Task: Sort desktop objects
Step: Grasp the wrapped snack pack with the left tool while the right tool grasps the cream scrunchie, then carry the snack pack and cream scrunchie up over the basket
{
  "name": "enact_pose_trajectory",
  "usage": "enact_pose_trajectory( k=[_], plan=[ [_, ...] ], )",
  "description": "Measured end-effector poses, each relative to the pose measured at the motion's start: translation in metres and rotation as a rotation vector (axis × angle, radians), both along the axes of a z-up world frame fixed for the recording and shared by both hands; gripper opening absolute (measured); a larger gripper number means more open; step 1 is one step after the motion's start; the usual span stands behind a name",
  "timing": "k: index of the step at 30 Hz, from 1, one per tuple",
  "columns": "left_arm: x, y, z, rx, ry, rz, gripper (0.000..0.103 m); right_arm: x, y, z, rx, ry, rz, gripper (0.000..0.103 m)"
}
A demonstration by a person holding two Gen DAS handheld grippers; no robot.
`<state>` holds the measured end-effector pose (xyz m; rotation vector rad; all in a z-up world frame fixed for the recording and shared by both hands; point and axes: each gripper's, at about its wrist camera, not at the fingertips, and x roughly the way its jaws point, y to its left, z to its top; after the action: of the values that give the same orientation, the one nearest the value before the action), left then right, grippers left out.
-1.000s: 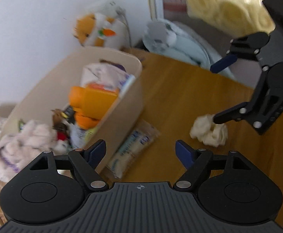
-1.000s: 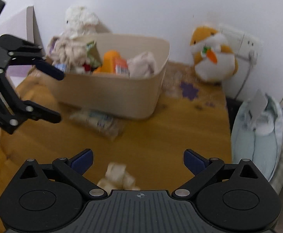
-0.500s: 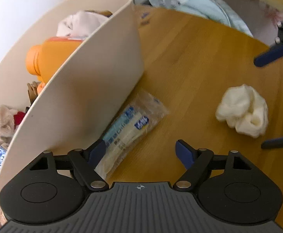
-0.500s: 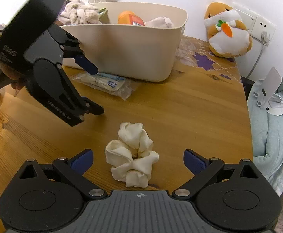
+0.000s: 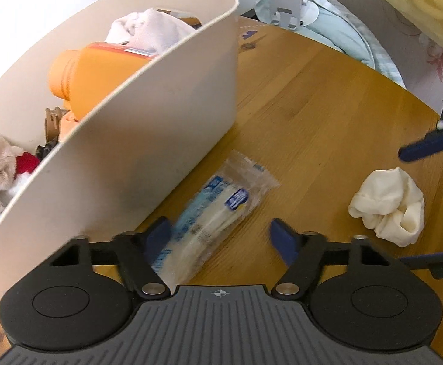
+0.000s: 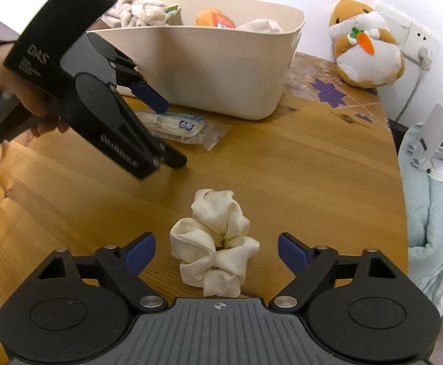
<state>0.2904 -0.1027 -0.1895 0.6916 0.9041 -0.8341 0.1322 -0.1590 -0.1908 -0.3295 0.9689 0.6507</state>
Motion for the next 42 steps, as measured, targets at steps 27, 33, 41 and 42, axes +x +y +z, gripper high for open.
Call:
enact_pose_trajectory(
  k=[27,33,41,42],
  plan=[
    [-0.041,0.008,0.026,-0.07,-0.063,-0.061,0.019,0.01,-0.022,0.013,0.02,-0.005,-0.072,0.023],
    [-0.049,0.025,0.06,-0.147,-0.051,-0.089,0.019,0.022,-0.035,0.036,0.047,-0.052,-0.109,0.023],
    [-0.05,0.037,0.109,-0.239,-0.131,-0.111,0.019,0.056,-0.034,0.072,0.082,-0.141,-0.133,0.023],
    [-0.047,0.039,0.116,-0.251,-0.144,-0.105,0.019,0.061,-0.031,0.078,0.088,-0.156,-0.131,0.023]
  ],
)
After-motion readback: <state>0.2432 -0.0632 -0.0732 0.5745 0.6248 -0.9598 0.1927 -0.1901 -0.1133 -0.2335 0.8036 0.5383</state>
